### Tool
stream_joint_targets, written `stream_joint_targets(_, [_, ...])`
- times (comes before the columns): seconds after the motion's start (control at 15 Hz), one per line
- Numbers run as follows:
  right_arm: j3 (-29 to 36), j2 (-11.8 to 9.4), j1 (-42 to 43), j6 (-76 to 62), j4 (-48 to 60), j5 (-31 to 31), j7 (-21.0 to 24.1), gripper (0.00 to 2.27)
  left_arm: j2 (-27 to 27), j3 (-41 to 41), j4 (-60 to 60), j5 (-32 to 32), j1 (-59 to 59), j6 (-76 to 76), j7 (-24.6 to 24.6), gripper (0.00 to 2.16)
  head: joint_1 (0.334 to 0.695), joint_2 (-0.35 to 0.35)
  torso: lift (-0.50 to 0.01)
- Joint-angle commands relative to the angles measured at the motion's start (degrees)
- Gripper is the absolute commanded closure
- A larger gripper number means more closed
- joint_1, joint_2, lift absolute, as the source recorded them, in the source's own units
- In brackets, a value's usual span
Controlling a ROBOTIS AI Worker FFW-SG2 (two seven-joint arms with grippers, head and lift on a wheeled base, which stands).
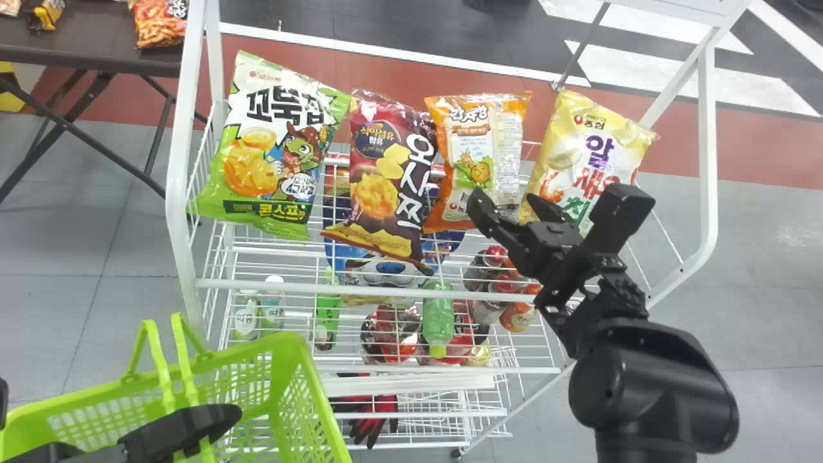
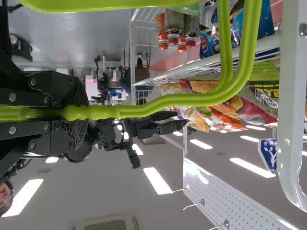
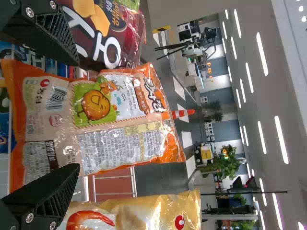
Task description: Hold basket handle with left hand then pick Gamjakkang with right hand and place into basket
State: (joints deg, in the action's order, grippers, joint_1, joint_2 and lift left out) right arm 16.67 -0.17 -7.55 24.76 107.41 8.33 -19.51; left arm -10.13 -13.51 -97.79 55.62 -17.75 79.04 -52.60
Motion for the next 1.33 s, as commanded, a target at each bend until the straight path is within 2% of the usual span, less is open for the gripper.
stream_joint_targets(0.0, [0.3, 0.2, 3.9, 2.4, -3.4, -0.2, 0.0, 0.04, -0.1, 0.0, -0.1, 0.0, 0.0, 0.4, 0.0, 2.15, 0.695, -0.295, -0.017])
stream_joint_targets(0.4, [-1.2, -0.4, 9.8, 4.0, -8.8, -2.9, 1.7, 0.04, -0.4, 0.4, 0.0, 0.0, 0.8, 1.4, 0.2, 2.15, 0.695, -0.287, -0.017])
stream_joint_targets(0.47, [-1.3, -0.4, 10.1, 3.9, -9.3, -3.1, 2.4, 0.10, -0.6, 0.7, 0.1, 0.0, 1.1, 1.4, 0.2, 2.15, 0.695, -0.284, -0.017])
stream_joint_targets(0.53, [-1.3, -0.4, 10.1, 3.7, -9.6, -3.0, 2.4, 0.22, -0.9, 0.8, 0.2, 0.0, 1.4, 1.6, 0.2, 2.15, 0.695, -0.282, -0.017])
stream_joint_targets(0.6, [-1.3, -0.4, 10.2, 3.9, -9.7, -3.1, 2.4, 0.49, -1.0, 0.8, 0.2, 0.1, 1.5, 1.6, 0.2, 2.15, 0.695, -0.281, -0.017])
stream_joint_targets(0.8, [-2.2, -0.4, 10.1, 5.6, -9.8, -3.7, 3.9, 1.45, -1.2, 0.6, 0.2, 0.3, 1.5, 1.6, 0.2, 2.15, 0.695, -0.278, -0.017])
stream_joint_targets(0.87, [-2.4, -0.4, 9.9, 6.1, -9.6, -4.0, 4.0, 1.71, -1.2, 0.6, 0.3, 0.3, 1.5, 1.6, 0.1, 2.15, 0.695, -0.277, -0.017])
stream_joint_targets(1.13, [-2.8, -0.4, 8.8, 5.4, -8.2, -4.9, 4.6, 2.06, -1.2, 0.6, 0.5, 0.4, 1.5, 1.8, 0.0, 2.15, 0.695, -0.273, -0.017])
stream_joint_targets(1.27, [-2.9, -0.4, 7.9, 3.5, -7.0, -4.9, 5.0, 2.08, -1.2, 0.5, 0.5, 0.4, 1.4, 1.8, -0.1, 2.15, 0.695, -0.275, -0.017])
